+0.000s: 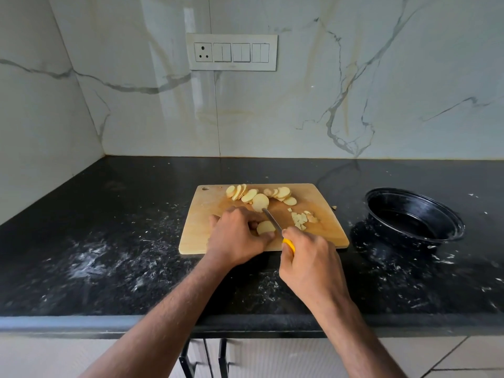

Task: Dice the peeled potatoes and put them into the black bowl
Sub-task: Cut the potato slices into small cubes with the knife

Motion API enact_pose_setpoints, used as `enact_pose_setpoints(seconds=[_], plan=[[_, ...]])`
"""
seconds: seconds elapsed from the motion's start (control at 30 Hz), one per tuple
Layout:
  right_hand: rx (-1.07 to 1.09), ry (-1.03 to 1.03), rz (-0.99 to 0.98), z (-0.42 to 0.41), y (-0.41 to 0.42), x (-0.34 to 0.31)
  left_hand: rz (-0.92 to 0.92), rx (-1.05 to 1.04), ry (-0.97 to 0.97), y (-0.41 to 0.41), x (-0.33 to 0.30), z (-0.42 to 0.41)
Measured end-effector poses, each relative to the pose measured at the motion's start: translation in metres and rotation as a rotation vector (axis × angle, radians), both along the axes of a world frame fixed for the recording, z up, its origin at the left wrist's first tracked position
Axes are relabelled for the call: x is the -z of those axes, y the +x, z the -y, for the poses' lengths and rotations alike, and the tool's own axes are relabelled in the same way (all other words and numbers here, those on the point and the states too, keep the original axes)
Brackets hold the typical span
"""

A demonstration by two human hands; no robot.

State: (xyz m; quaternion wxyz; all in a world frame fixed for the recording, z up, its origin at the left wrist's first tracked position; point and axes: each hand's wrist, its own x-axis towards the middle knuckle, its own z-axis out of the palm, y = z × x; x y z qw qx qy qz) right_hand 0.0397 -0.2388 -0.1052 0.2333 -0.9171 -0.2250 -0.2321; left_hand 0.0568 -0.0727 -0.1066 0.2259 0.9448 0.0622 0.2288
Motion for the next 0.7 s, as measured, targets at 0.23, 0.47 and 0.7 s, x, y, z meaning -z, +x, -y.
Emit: enact_pose_setpoints(seconds=[0.23,0.47,0.7], plan=[[-0.011,-0.024,0.011,-0.0012,0.0004,-0.001,-0.005,-0.019,0.047,0.0042,0.0026,0.0005],[-0.022,-0.075,-0.037,-0.0016,0.001,-0.0013,0.007,-0.028,-0.009,0.0074,0.0037,0.0013],[-0.036,-0.097,-0.091,0.0006,-0.0041,-0.0023,-0.008,-0.044,-0.031,0.006,0.0033,0.0023]])
